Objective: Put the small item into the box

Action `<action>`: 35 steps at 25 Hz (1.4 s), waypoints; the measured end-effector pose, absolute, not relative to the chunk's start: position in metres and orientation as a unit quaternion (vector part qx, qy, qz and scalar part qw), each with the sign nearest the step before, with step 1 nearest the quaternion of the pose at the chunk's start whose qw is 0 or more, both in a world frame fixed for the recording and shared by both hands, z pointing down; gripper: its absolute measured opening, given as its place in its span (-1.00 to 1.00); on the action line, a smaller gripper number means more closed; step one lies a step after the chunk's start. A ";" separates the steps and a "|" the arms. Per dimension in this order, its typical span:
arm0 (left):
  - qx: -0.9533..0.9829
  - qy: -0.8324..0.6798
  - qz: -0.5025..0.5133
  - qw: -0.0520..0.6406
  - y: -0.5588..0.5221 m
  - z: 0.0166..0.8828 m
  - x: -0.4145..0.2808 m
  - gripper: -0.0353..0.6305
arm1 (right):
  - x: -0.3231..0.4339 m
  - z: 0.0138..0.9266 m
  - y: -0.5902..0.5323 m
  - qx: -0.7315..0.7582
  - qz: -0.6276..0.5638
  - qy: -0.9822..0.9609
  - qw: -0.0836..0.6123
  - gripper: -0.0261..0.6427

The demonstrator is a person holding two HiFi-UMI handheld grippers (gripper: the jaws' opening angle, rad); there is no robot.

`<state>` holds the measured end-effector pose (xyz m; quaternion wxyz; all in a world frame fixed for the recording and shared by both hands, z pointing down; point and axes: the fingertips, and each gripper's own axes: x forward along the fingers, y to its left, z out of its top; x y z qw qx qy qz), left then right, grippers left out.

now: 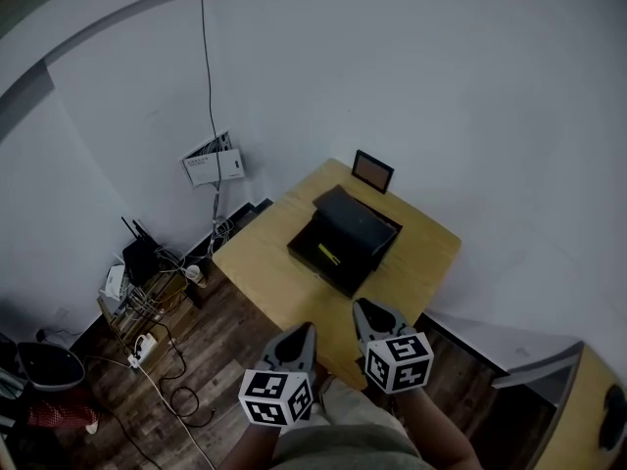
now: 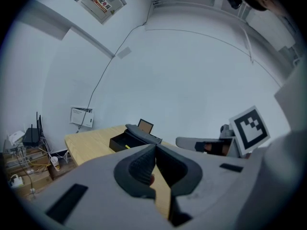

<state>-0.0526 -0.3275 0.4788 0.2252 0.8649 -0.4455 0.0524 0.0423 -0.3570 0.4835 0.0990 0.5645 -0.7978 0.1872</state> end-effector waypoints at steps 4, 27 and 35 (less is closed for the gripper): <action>0.870 -0.441 0.046 0.215 -0.310 0.469 -0.053 -0.88 | 0.046 0.473 -0.324 0.576 0.179 -0.794 0.079 -0.89; 0.872 -0.445 0.036 0.202 -0.291 0.461 -0.063 -0.88 | 0.041 0.444 -0.283 0.579 0.140 -0.802 0.049 -0.92; 0.873 -0.442 0.039 0.202 -0.299 0.461 -0.063 -0.88 | 0.040 0.443 -0.290 0.577 0.138 -0.803 0.046 -0.92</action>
